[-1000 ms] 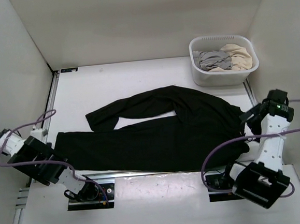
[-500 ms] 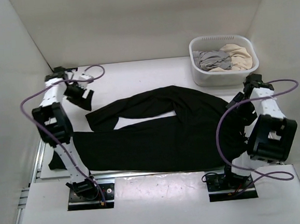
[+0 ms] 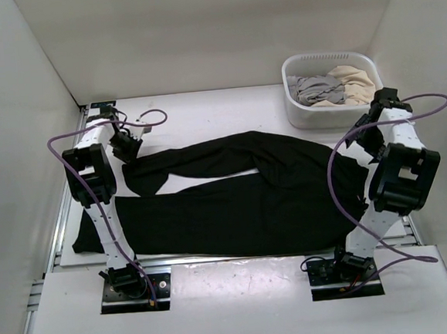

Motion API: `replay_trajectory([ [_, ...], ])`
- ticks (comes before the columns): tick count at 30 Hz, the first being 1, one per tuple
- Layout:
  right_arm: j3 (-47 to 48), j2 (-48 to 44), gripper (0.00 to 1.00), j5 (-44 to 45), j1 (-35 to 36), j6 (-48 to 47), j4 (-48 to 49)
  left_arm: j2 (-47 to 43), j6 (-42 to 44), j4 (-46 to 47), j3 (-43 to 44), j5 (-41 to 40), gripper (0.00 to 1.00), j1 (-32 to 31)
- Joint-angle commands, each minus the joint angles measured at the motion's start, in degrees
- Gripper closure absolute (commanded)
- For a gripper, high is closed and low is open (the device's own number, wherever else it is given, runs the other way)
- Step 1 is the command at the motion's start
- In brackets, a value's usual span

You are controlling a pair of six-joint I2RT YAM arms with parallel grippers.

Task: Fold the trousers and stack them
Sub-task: Flatten the trousers out

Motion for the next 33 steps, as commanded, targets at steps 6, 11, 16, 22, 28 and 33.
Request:
replay_trajectory([
  [6,4.31,13.55,0.15,-7.97,-2.43,2.71,2.17,-1.55,-1.02,0.04,-0.19,1.14,0.86,-0.34],
  [11,-0.16,12.15,0.31,-10.52,-1.38,3.41,3.06,-2.70,-1.55,0.04,3.33,1.14,0.86,-0.34],
  [16,-3.51,9.69,0.86,-11.14,-0.85,3.15,2.44,-4.54,-2.78,-0.48,6.84,-1.23,0.86,-0.34],
  [22,0.69,4.16,1.00,-0.55,-0.85,1.13,2.27,-5.24,-4.01,-0.48,18.24,-6.33,0.86,-0.34],
  [28,-1.74,-6.47,1.00,8.72,-0.85,0.52,-0.11,-12.35,-2.79,1.97,18.20,-9.84,0.86,-0.34],
  [33,-7.98,-13.51,1.00,8.72,-1.37,-0.10,1.91,-20.26,-1.55,6.36,3.09,-13.18,0.86,0.27],
])
